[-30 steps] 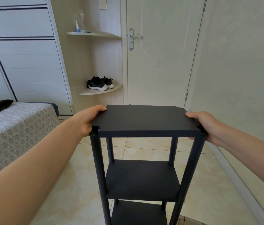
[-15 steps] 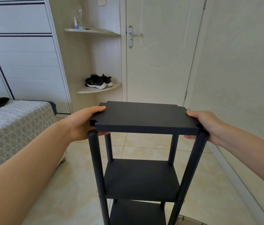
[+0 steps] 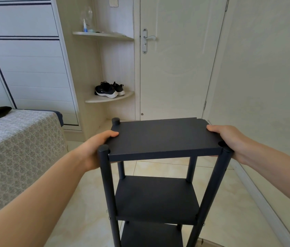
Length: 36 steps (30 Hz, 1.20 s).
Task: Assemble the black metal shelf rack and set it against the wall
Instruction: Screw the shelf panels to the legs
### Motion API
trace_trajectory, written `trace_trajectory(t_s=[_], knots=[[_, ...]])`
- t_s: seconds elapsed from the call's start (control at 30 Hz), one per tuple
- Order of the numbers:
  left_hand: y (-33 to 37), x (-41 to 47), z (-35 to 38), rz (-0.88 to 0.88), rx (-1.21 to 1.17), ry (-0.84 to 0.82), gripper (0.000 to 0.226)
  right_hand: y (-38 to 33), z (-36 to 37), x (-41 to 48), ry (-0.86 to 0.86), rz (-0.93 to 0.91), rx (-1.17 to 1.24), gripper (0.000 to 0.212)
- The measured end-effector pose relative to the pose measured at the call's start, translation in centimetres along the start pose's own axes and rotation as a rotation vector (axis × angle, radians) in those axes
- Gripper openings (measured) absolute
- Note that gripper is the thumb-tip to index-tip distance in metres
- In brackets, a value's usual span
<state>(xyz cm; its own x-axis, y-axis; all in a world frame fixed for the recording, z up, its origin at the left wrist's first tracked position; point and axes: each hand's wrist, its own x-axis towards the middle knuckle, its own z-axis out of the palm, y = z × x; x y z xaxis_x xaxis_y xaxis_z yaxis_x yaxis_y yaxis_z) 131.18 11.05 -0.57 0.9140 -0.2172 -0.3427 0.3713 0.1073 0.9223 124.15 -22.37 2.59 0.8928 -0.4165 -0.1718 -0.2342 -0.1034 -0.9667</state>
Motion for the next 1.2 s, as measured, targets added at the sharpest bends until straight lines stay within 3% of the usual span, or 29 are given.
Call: trace_trajectory(t_s=[0.17,0.33,0.5,0.6,0.83,1.03,1.2], knots=[[-0.5,0.2,0.1,0.026,-0.06,0.017,0.026,0.4,-0.4,0.4,-0.006,0.041,0.012,0.026],[-0.7,0.1,0.0,0.026,-0.081,0.028,0.024,0.8,-0.4,0.9,-0.01,0.073,0.043,0.066],[-1.2,0.1,0.0,0.038,-0.12,0.074,0.029,0.8,-0.3,1.2,-0.052,0.122,0.044,0.029],[-1.8,0.1,-0.2,0.082,-0.178,0.085,0.03,1.0,-0.5,1.4,-0.083,0.124,0.047,0.021],[-2.6,0.1,0.1,0.091,-0.228,0.039,0.028,1.8,-1.3,1.8,-0.165,0.185,0.097,0.024],[-2.6,-0.3,-0.3,0.054,-0.181,0.041,0.052,2.8,-1.1,1.8,-0.206,0.223,0.177,0.025],[-2.9,-0.1,-0.1,0.045,-0.208,0.057,0.032,3.3,-1.0,2.2,-0.195,0.244,0.138,0.026]])
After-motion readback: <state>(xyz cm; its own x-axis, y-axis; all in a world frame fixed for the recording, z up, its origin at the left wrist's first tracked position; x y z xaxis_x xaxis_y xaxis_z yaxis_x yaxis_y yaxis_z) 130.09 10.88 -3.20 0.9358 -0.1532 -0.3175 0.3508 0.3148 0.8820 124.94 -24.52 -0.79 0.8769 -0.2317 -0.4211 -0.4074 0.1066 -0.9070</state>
